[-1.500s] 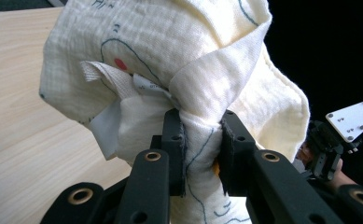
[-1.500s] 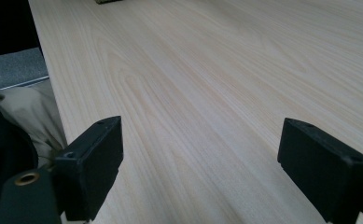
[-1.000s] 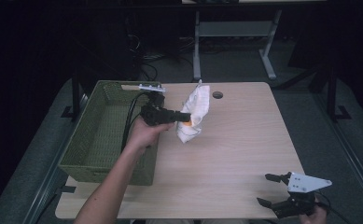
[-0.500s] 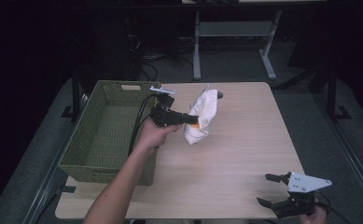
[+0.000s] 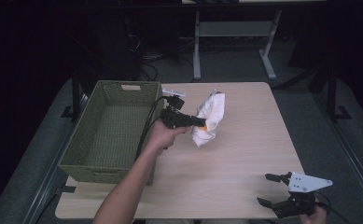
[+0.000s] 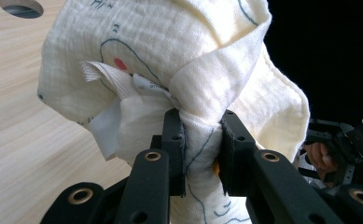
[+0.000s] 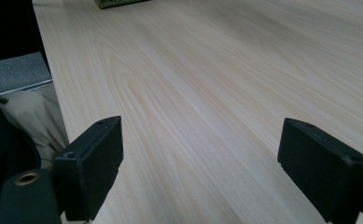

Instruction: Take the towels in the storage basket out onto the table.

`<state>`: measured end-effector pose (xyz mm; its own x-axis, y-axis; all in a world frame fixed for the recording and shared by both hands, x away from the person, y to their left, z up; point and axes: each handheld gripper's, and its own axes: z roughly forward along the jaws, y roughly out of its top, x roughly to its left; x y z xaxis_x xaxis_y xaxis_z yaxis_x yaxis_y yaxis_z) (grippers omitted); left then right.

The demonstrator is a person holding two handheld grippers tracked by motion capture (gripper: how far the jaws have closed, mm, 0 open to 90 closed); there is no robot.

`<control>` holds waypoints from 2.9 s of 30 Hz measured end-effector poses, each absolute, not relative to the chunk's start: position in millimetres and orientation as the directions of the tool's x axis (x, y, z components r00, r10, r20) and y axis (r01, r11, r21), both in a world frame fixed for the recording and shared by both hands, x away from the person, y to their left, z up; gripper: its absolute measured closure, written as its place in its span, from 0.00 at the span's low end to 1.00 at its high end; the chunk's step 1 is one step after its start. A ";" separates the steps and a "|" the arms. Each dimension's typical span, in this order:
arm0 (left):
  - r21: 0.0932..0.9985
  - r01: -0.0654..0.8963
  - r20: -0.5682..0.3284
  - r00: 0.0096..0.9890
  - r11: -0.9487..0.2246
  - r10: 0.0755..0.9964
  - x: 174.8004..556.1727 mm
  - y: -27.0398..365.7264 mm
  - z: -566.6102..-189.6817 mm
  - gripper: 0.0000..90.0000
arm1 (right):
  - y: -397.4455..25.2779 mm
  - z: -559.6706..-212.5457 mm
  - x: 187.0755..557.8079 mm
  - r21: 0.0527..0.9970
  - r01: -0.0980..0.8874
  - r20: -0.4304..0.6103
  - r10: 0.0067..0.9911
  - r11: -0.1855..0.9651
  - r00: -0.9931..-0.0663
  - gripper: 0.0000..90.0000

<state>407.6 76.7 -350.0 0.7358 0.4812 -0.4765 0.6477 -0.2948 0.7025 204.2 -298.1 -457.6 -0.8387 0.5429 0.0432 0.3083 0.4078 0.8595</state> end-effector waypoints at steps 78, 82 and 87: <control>0.634 0.665 -0.323 0.692 -0.395 0.646 400.7 29.8 -419.7 0.64 | -298.7 -457.8 206.9 0.859 0.312 0.044 0.548 0.407 -0.835 0.15; 0.652 0.658 -0.329 0.693 -0.377 0.641 394.5 33.3 -417.8 0.62 | -298.1 -457.9 207.1 0.857 0.314 0.045 0.547 0.409 -0.836 0.15; 0.669 0.647 -0.324 0.696 -0.365 0.640 388.5 38.7 -418.1 0.56 | -298.4 -458.5 207.8 0.859 0.316 0.046 0.554 0.404 -0.831 0.15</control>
